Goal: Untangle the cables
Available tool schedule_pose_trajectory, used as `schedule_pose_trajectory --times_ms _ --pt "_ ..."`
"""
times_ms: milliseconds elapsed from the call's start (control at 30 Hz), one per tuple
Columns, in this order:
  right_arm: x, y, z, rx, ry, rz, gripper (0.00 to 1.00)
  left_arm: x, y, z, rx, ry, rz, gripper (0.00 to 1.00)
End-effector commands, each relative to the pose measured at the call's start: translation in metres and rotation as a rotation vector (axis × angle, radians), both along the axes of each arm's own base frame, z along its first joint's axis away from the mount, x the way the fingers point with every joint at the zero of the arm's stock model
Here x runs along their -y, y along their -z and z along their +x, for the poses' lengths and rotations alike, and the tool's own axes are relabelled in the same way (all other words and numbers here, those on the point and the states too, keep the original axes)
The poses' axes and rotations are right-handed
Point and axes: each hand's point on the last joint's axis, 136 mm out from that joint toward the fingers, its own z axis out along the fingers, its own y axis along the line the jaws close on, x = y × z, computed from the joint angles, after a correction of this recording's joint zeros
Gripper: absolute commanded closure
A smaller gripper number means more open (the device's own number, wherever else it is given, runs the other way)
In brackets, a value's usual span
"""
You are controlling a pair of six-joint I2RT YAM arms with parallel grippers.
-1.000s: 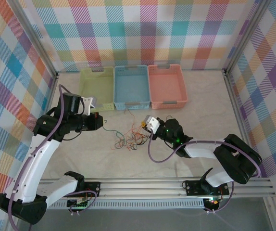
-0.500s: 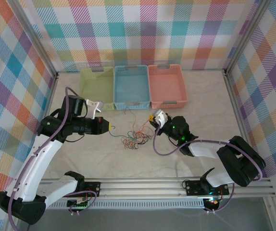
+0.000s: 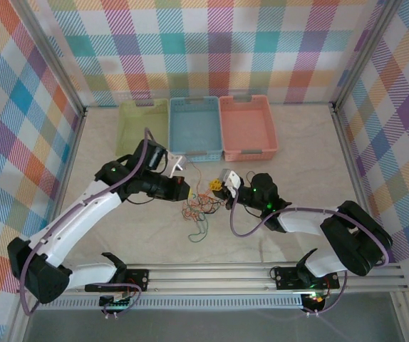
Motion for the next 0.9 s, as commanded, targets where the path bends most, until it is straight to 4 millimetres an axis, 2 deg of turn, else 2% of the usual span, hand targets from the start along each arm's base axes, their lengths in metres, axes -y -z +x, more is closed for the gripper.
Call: schedule_pose_trajectory --times_ms 0,133,233,267,367,433,500,667,867 --pt "0.005 0.001 0.022 -0.023 0.120 -0.020 1.00 0.010 -0.017 0.000 0.051 0.022 -0.044 1.00" --pt "0.026 0.012 0.048 -0.083 0.298 -0.046 0.99 0.007 -0.050 -0.002 0.159 0.014 -0.116 1.00" --pt "0.034 0.014 0.054 -0.121 0.337 -0.039 0.97 -0.006 -0.073 0.002 0.243 -0.057 -0.119 1.00" --pt "0.035 0.011 0.054 -0.127 0.336 -0.020 0.91 -0.012 -0.079 0.005 0.269 -0.091 -0.113 1.00" --pt "0.035 0.003 0.050 -0.146 0.319 0.027 0.55 -0.022 -0.098 0.004 0.322 -0.137 -0.131 1.00" --pt "0.033 -0.004 0.045 -0.137 0.292 0.043 0.42 -0.027 -0.108 0.003 0.353 -0.161 -0.150 1.00" --pt "0.034 -0.012 0.040 -0.123 0.276 0.065 0.35 -0.031 -0.115 0.002 0.383 -0.177 -0.163 1.00" --pt "0.038 -0.041 0.020 -0.037 0.213 0.127 0.32 -0.032 -0.133 -0.004 0.453 -0.161 -0.228 1.00" --pt "0.027 -0.060 -0.015 -0.010 0.026 0.183 0.34 -0.031 -0.141 -0.005 0.510 -0.152 -0.273 1.00"
